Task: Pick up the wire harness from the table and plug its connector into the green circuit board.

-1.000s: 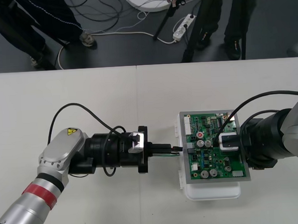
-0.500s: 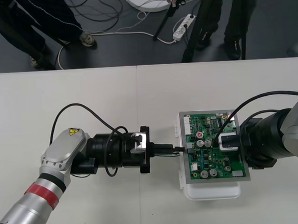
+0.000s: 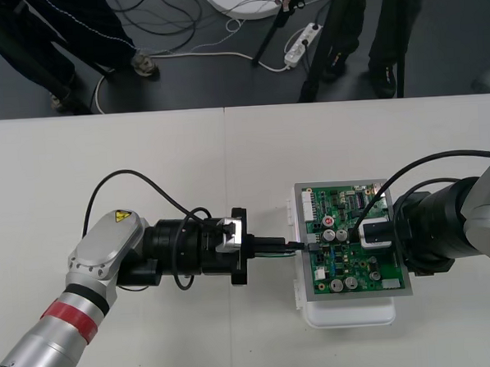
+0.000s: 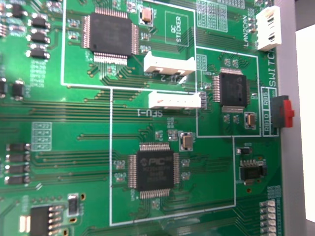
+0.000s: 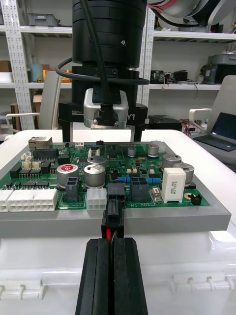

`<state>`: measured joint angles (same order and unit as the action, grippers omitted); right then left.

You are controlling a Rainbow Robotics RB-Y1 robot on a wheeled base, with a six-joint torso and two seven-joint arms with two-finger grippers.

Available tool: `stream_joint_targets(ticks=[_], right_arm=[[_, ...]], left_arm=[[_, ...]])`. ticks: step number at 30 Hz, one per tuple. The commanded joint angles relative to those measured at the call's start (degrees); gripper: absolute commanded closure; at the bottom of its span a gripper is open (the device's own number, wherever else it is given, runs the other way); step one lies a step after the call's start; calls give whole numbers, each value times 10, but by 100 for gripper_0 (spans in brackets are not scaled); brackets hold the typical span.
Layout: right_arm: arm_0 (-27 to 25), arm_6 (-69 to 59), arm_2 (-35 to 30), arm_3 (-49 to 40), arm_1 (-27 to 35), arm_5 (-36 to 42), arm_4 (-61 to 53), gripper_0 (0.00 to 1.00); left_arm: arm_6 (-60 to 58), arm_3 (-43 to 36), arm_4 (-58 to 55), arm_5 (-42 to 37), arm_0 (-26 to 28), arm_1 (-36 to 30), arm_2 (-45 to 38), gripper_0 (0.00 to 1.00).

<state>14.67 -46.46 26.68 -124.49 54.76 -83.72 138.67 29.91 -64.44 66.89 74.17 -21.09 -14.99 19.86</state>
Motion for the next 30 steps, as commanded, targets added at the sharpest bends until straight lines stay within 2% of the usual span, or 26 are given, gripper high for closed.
stream_joint_targets(ticks=[1,30], right_arm=[[15,29,12,-7,-11,8,3,0],[16,29,11,-7,-11,8,2,0]], left_arm=[[-42,-7,3,-16,2,24,11,100],[-48,-7,3,-24,2,26,24,100]])
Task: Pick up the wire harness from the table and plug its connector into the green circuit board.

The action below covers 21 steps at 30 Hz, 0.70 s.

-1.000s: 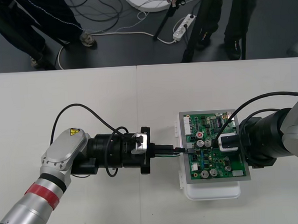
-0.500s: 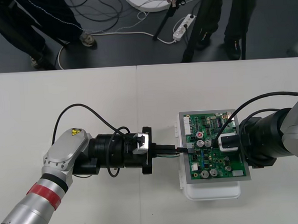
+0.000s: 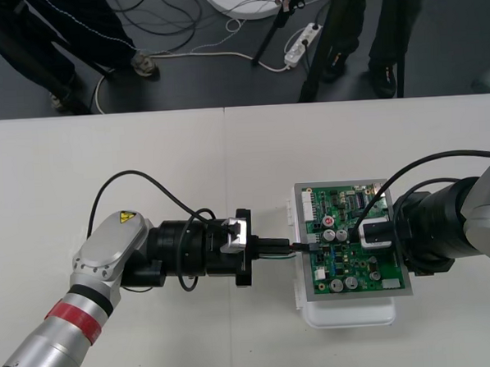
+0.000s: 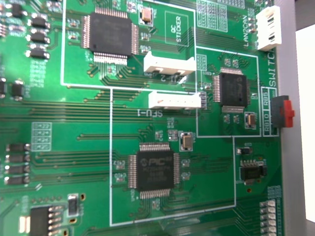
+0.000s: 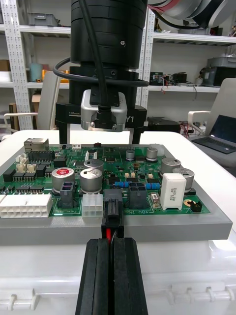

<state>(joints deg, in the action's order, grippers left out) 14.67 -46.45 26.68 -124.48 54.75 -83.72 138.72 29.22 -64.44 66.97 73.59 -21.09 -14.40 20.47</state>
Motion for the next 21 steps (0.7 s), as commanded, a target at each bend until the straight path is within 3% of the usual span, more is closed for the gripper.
stream_joint_targets(ticks=[1,21], right_arm=[[15,29,11,-7,-11,8,2,0],[15,29,7,-8,-11,7,-6,0]], left_arm=[[-42,-7,3,-19,2,20,18,100],[-42,-7,3,-19,2,19,21,100]])
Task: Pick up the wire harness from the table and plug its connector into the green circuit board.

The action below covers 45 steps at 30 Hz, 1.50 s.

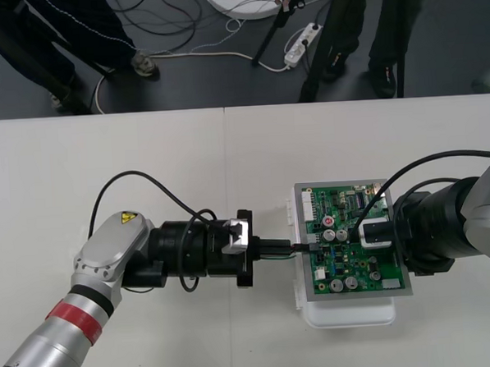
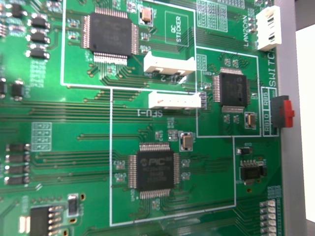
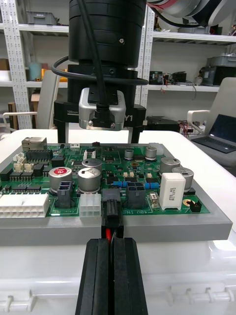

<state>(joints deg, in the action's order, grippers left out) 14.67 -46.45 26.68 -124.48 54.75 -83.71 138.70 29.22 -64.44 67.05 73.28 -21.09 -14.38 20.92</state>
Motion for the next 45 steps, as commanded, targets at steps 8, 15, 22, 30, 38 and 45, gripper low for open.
stream_joint_targets(ticks=[8,15,22,30,38,45], right_arm=[[15,28,7,-7,-11,8,-6,0],[16,28,7,-8,-11,8,-8,0],[17,28,8,-8,-11,7,-9,0],[19,28,8,-8,-11,7,-14,0],[20,29,8,-8,-11,7,-21,0],[21,29,8,-8,-16,3,-24,0]], left_arm=[[-43,-7,2,-19,2,20,17,100],[-43,-7,3,-25,2,26,18,100],[-42,-7,3,-31,2,29,18,100],[-43,-7,3,-32,3,31,25,100],[-43,-7,3,-33,3,37,29,100],[-43,-7,3,-33,4,38,32,100]])
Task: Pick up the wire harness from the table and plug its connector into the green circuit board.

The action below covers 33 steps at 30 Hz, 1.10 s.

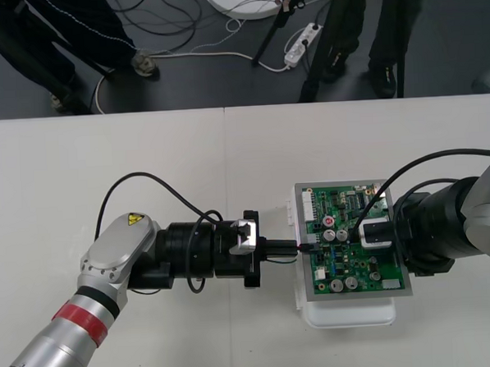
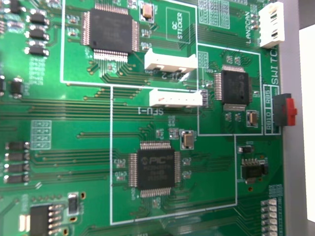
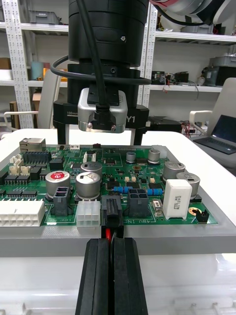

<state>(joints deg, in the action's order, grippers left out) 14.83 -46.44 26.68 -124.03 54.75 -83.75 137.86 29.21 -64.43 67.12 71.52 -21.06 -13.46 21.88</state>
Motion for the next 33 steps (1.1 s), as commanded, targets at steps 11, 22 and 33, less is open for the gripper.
stream_joint_targets(ticks=[11,22,33], right_arm=[[21,29,8,-11,-20,-4,-12,0],[21,29,5,-12,-18,-4,-2,0],[20,41,-6,-12,7,-4,-2,0]], left_arm=[[-41,-7,2,-16,7,28,21,100],[-38,-7,-12,-15,15,4,19,99],[-28,-20,-35,0,19,-35,3,0]])
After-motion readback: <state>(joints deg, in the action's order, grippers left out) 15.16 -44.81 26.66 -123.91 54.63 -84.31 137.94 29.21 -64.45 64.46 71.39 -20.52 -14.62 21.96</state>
